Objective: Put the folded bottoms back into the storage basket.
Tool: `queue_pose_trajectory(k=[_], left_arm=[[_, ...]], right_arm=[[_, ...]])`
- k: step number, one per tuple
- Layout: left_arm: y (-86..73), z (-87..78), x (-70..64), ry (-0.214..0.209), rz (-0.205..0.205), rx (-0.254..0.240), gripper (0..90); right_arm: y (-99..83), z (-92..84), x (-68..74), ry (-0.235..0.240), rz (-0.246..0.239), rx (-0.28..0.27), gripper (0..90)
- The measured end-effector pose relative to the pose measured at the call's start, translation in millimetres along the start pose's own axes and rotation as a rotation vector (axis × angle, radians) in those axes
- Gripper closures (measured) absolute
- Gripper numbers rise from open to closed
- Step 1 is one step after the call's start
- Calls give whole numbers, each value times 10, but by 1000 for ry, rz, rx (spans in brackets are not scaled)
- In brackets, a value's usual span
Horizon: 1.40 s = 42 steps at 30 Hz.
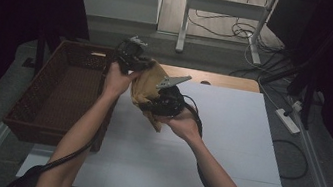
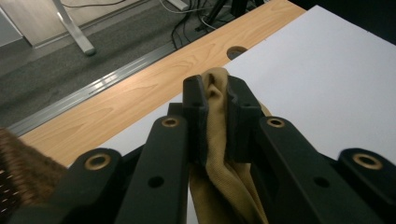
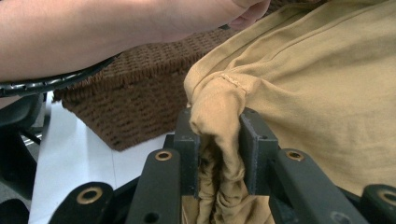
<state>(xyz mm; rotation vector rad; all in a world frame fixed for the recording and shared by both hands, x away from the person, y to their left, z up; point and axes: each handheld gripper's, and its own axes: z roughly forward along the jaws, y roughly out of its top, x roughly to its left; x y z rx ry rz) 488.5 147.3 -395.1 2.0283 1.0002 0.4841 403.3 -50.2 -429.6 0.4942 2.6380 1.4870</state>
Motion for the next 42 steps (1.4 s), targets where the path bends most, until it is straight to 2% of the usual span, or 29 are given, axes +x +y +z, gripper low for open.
queue_pose_trajectory(k=[8,14,25,31,42], left_arm=[[-36,-209,185,13,-35,-31,795],[-41,-405,303,31,-46,-51,795],[-76,-759,526,82,-71,-84,794],[-96,-977,640,103,-89,-119,794],[-117,-1352,812,162,-100,-155,794]], right_arm=[[170,126,44,23,-9,-15,718],[311,212,83,46,-19,-36,718],[573,396,166,89,-26,-67,718],[741,504,228,105,-45,-76,717],[1011,660,357,131,-76,-115,717]])
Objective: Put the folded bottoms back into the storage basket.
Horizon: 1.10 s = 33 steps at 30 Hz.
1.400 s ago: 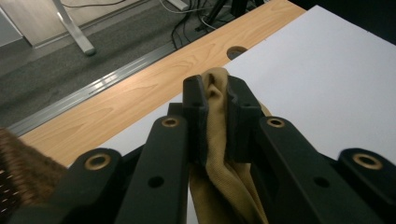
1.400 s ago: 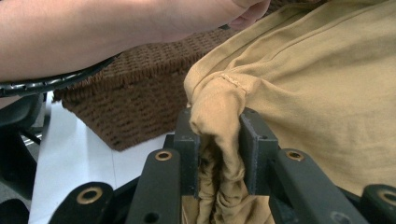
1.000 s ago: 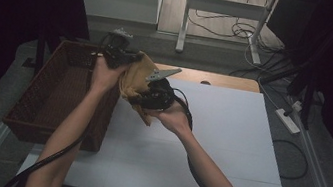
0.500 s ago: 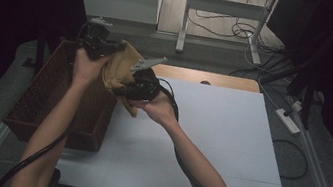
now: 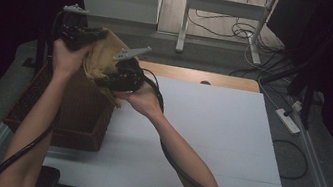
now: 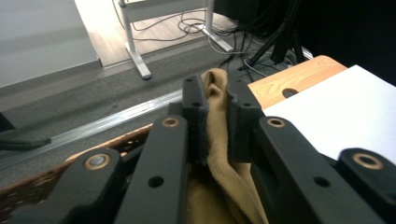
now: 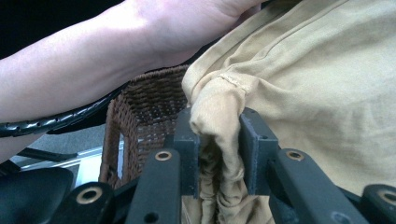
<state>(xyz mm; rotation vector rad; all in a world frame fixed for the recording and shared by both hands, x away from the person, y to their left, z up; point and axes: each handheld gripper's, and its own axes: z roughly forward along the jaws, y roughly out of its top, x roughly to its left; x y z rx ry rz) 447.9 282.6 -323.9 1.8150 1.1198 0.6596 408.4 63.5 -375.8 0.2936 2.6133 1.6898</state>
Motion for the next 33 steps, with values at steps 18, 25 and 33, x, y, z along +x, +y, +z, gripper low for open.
queue_pose_trajectory(k=[18,25,33], left_arm=[[-174,-272,333,79,-29,20,795],[-374,-172,436,87,-51,62,794],[-615,26,506,81,-72,113,794]], right_arm=[[202,436,154,27,-23,4,716],[110,640,149,29,-10,38,715],[-53,846,128,18,15,92,714]])
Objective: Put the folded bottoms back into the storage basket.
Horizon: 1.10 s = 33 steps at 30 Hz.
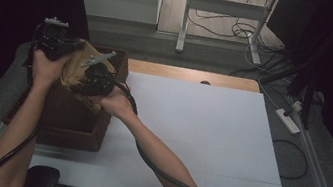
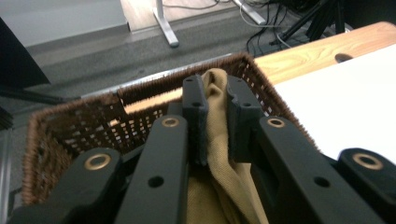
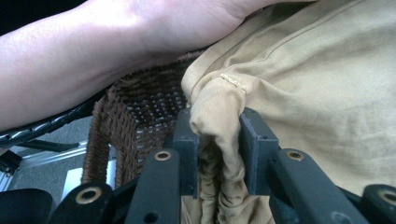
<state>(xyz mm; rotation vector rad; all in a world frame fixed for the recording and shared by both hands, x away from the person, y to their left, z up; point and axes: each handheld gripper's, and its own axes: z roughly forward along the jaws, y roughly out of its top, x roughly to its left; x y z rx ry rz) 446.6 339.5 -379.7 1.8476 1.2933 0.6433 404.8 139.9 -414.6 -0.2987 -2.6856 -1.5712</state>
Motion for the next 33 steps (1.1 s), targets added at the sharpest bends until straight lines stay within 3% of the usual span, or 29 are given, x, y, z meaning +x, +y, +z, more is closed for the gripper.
queue_pose_trajectory(k=[14,19,21,22,26,33], left_arm=[[-343,386,32,-10,-14,79,790],[-384,405,100,-24,-54,95,769],[-381,403,133,4,-71,108,668],[-380,397,157,5,-83,108,566],[-374,345,261,25,-152,110,318],[-423,318,303,2,-167,134,199]], right_arm=[[-316,289,-84,-9,42,90,708],[-377,350,-66,-22,26,98,662],[-366,368,-44,-25,22,98,544],[-353,377,-39,-20,33,94,476],[-285,346,-27,-46,43,63,355],[-291,280,-86,-70,72,59,241]])
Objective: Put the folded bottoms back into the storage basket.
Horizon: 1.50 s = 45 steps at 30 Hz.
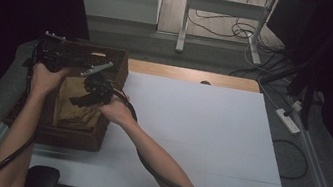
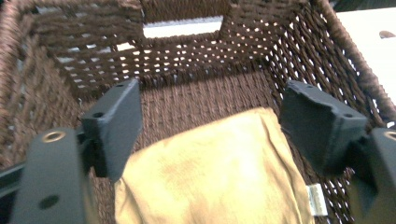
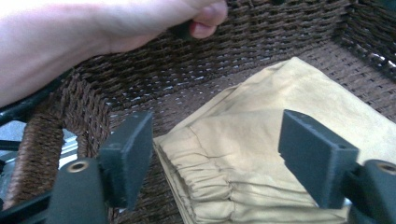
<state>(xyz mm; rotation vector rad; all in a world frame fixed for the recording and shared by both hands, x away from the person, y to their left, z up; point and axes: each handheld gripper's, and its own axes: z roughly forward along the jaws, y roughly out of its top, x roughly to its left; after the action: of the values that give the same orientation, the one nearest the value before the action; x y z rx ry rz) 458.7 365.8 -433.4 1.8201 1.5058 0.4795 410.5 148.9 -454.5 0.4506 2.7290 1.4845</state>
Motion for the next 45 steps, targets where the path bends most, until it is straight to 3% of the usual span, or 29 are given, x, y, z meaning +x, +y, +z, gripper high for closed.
queue_pose_trajectory(k=[9,14,16,22,25,34,45], left_arm=[[-53,-29,-98,-78,27,26,111],[-110,-30,-193,-54,58,36,77],[-139,-33,-217,-52,66,15,56],[-218,-28,-272,-138,93,-9,27],[-250,-26,-317,-153,110,-5,25],[-333,-39,-422,-146,172,-2,15],[-461,-147,-448,-178,159,-8,7]], right_arm=[[-53,-101,-15,32,13,4,147],[-73,-169,-5,39,24,11,93],[-84,-193,-3,39,33,19,92],[-130,-279,-13,28,26,18,92],[-158,-311,-21,6,14,33,89],[-243,-379,-30,2,6,38,82],[-310,-430,2,1,-9,40,82]])
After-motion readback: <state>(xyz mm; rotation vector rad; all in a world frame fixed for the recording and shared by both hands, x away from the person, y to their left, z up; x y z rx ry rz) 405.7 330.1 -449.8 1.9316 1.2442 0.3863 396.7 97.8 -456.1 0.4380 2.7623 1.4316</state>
